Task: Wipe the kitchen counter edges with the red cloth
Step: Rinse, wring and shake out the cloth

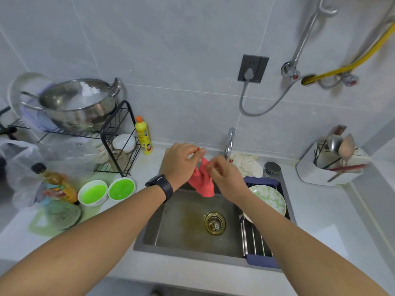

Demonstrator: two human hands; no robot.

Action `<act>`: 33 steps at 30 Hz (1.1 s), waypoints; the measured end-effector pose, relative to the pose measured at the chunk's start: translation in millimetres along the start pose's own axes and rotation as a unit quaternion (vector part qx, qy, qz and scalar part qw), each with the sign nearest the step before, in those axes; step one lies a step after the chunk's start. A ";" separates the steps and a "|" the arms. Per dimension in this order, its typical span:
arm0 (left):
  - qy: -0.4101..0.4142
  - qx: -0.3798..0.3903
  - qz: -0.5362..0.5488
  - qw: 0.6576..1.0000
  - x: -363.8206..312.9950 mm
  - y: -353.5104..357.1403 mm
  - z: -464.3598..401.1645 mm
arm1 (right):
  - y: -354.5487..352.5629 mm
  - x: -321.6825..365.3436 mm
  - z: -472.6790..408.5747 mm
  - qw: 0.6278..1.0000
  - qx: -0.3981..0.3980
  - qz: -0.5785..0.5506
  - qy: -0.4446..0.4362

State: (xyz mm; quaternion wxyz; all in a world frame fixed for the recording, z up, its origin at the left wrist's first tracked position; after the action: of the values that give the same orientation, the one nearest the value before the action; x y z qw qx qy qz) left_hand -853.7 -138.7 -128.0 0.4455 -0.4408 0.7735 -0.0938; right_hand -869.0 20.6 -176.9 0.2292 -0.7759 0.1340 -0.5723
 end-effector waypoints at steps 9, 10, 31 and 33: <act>-0.174 0.064 0.343 0.921 -33.4 -6.5 -28.5 | -45.9 75.2 -41.8 0.997 -0.023 -0.053 -0.060; -0.175 0.101 0.357 0.912 -36.6 -0.5 -25.7 | -52.9 79.2 -43.7 0.996 -0.028 -0.070 -0.056; -0.090 0.255 0.156 0.950 -32.7 54.2 -0.4 | -171.9 90.3 -61.4 0.974 -0.213 -0.067 -0.047; -0.069 0.336 0.088 0.935 -20.2 58.9 8.2 | -182.4 78.2 -61.2 0.972 -0.229 -0.050 -0.029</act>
State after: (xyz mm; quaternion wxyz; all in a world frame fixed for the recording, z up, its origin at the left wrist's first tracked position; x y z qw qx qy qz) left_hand -878.2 -86.3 -152.2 0.6263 -0.2013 0.6998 -0.2784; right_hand -912.9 128.1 -4.7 0.0202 -0.8297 0.2156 -0.5145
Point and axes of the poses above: each hand's wrist, its own z-axis away from the middle knuckle, its own y-axis out of the palm, x = y × z, the point moved 9 cm from there along -z, towards the middle knuckle, and after that the axes turned 12 degrees about -x, right-handed, at the moved point
